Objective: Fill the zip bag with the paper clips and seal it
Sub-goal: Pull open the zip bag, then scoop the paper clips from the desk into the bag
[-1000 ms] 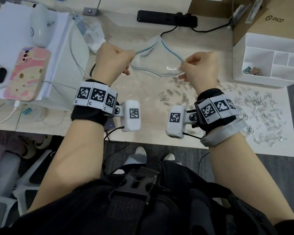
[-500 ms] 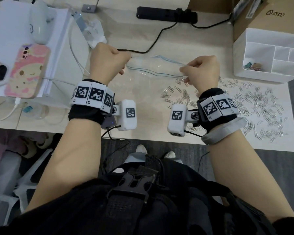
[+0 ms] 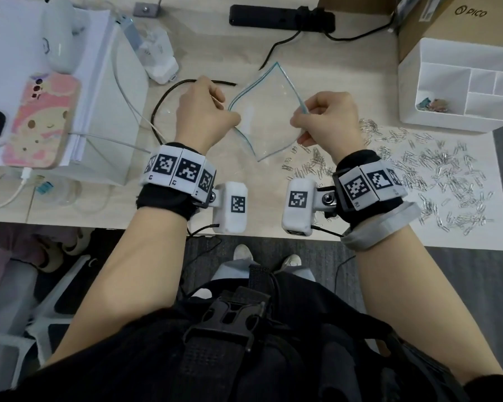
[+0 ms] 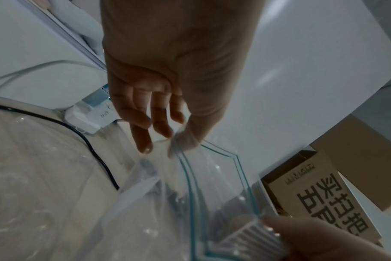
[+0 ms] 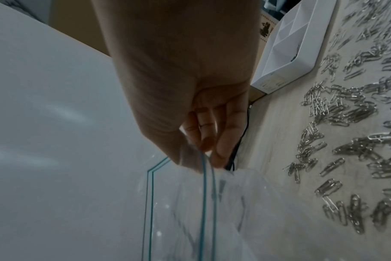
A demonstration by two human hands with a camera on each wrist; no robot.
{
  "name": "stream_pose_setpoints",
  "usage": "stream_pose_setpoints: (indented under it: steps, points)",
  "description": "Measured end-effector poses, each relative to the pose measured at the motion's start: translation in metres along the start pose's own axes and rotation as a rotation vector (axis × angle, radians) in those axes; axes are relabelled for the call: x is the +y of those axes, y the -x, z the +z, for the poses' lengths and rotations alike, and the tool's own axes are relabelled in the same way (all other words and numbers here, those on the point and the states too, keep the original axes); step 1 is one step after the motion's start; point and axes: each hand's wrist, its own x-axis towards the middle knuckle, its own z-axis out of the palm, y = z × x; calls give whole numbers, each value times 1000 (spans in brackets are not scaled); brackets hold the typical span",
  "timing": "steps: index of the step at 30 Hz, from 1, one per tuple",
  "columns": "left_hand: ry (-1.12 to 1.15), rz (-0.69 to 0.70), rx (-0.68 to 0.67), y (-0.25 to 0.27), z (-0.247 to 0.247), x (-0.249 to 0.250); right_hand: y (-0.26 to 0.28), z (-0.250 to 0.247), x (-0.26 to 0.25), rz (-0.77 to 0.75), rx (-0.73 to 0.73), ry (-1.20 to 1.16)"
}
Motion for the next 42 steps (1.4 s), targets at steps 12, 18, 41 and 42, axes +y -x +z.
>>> stream_pose_setpoints:
  steps: [12,18,41,42]
  points:
    - [88,-38,77,5,7,10,15,-22,24,75,-4,-106]
    - [131,36,-81,34,28,39,37,-41,31,-40,117,-147]
    - [7,300,-629,171,151,98,190,-138,188,-84,218,131]
    - [-9,304,-635,173,154,98,195,-142,187,-95,231,140]
